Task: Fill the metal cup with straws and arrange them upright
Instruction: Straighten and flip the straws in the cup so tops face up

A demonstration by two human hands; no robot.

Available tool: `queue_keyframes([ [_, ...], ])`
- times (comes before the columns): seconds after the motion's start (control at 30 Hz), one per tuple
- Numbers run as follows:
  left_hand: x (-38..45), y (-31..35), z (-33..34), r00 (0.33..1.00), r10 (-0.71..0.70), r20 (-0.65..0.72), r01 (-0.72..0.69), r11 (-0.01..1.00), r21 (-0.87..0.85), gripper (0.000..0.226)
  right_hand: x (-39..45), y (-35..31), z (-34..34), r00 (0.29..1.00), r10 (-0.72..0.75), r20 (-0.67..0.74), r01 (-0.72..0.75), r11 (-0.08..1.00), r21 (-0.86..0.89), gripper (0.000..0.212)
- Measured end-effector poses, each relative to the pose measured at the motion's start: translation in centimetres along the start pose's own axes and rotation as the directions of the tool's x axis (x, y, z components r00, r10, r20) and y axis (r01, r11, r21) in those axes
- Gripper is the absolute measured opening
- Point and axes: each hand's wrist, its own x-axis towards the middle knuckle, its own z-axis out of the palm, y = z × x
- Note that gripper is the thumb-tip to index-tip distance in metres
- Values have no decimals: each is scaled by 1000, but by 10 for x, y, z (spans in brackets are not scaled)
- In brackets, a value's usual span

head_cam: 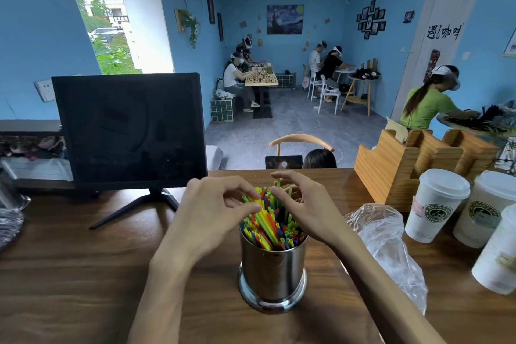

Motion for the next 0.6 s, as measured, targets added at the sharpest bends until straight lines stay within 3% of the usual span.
queue_keyframes([
  [0.23,9,12,-35,974,-36,-221,-39,945,-324,20,-1,-2,-1,999,30,35,-31,999,13,37],
  [0.33,12,13,-49,964,-91,-251,-35,889,-456,21,-1,-3,-2,998,36,53,-37,999,17,33],
  [0.6,17,-5,-56,888,-260,-380,-53,763,-644,21,1,1,0,998,25,51,-25,1000,5,26],
])
